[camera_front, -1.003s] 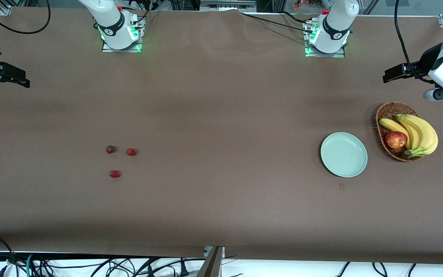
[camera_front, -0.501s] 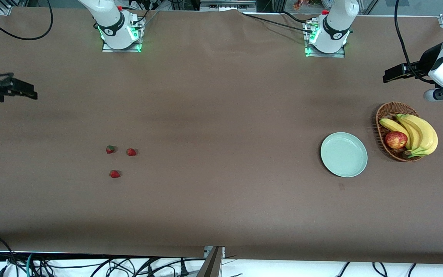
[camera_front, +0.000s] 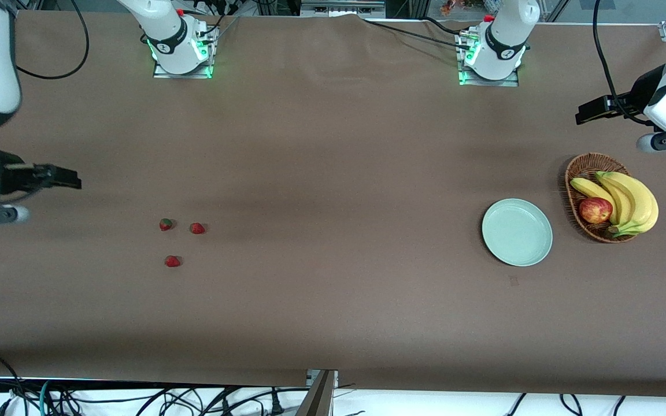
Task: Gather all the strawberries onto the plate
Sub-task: 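Reach the right gripper down toward the three strawberries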
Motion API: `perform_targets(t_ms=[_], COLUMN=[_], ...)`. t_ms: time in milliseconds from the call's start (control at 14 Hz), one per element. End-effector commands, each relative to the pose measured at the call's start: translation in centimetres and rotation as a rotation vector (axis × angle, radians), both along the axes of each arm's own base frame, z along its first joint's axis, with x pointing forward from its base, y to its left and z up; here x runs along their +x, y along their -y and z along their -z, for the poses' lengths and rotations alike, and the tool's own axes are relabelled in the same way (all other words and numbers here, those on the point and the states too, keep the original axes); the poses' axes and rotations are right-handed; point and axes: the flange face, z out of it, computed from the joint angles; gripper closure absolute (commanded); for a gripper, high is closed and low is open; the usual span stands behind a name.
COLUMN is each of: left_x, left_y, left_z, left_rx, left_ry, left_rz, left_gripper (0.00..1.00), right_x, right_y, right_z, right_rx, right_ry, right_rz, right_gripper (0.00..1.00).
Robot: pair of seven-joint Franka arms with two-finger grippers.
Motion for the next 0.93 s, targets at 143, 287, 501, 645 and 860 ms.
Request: perform_targets(t_ms=[143, 287, 501, 645, 860], left_x=[0.4, 0.4, 0.4, 0.4, 0.4], left_y=[0.0, 0.0, 0.0, 0.0, 0.0], left_z=[-0.5, -0.5, -0.5, -0.5, -0.5], left_rx=[0.031, 0.031, 0.031, 0.031, 0.031], left_ry=[0.004, 0.004, 0.004, 0.004, 0.005], left_rz=[0.0, 0.0, 0.0, 0.0, 0.0], left_gripper=[0.0, 0.0, 0.0, 0.0, 0.0], right_x=[3.9, 4.3, 2.5, 0.8, -0.6], right_y=[-5.4, -5.7, -5.6, -5.3, -5.3], right_z=[10.7, 15.3, 21.1, 24.2, 26.6], right_rx=[0.008, 0.004, -0.001, -0.002, -0.003], right_ry=[0.013, -0.008, -0.028, -0.034, -0.028], right_rz=[-0.07, -0.063, -0.058, -0.055, -0.054], right_gripper=[0.0, 0.0, 0.0, 0.0, 0.0])
